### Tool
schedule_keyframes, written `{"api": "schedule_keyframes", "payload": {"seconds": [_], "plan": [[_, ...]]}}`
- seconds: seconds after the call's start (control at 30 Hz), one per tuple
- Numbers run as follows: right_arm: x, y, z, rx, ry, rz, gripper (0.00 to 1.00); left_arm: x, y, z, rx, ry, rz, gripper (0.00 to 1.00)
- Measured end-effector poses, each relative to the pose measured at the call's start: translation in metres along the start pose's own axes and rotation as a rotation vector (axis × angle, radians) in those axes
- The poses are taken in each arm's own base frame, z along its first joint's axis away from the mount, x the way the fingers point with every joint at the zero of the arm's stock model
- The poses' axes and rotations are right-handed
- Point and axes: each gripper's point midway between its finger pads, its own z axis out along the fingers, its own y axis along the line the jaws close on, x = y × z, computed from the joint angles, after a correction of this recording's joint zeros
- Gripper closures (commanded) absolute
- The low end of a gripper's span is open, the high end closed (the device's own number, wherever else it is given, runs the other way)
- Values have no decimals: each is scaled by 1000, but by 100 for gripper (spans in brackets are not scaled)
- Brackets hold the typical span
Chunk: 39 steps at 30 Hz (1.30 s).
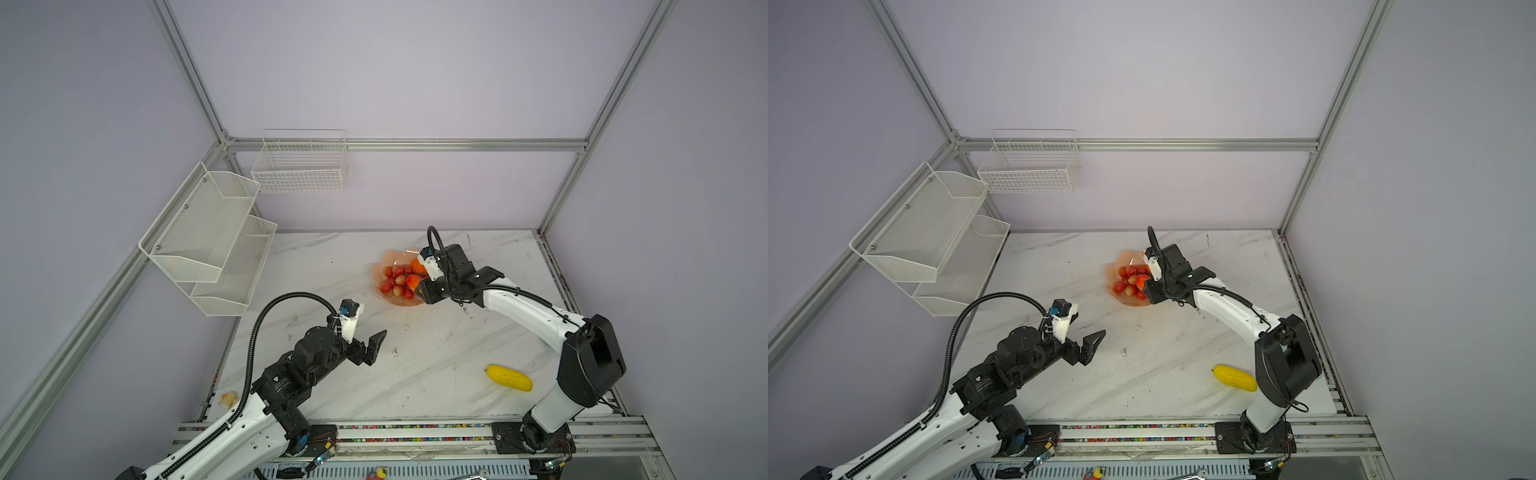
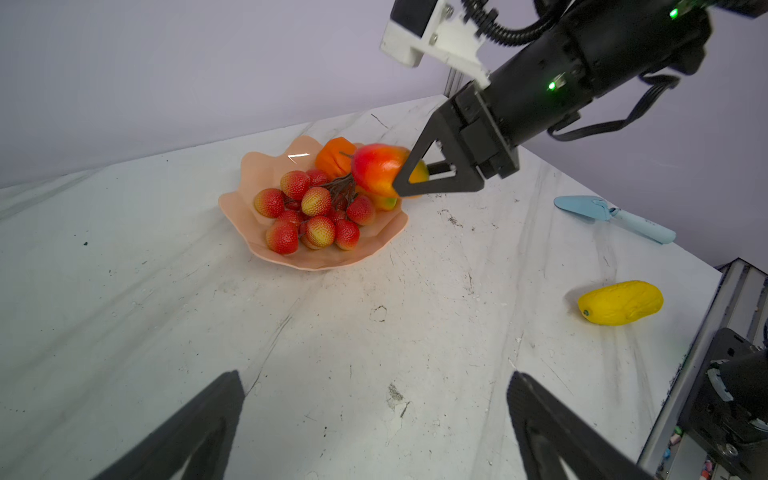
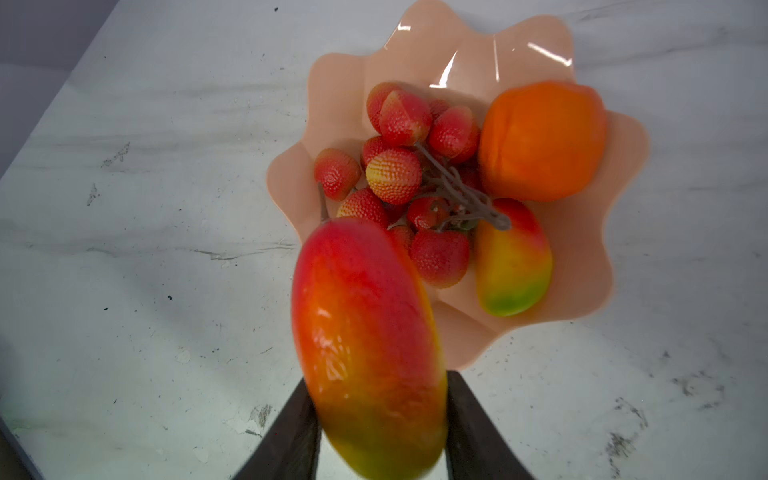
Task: Place and organize the fake fruits in the fruit bowl
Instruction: 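Lift the mango into the pink bowl and open the right gripper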
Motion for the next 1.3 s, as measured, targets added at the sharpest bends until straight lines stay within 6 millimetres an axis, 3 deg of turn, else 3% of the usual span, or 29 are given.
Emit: {"api": "schedule_keyframes", "payload": {"seconds": [0.17, 0.53, 0.7, 0.83, 1.13, 1.23, 1.3], "plan": [[17, 7, 27, -5, 59, -26, 61, -1, 1, -1, -8, -5, 0, 0], [0, -6, 38, 73, 12, -34, 57, 0, 2, 0, -9, 0, 1, 0], [1, -15, 48, 119, 19, -40, 28, -2, 1, -2, -6, -12, -1, 0], [-5, -20, 46, 150, -3, -42, 16, -2, 1, -2, -7, -10, -1, 0], [-24, -22, 20, 186, -94, -6, 5, -1, 1, 0, -5, -15, -1, 0], [-24, -25, -3, 205, -136, 40, 3, 7, -3, 5, 23, -7, 3, 0], [-15, -31, -31, 218, -178, 119, 3, 8, -16, 14, 92, -10, 14, 0]]}}
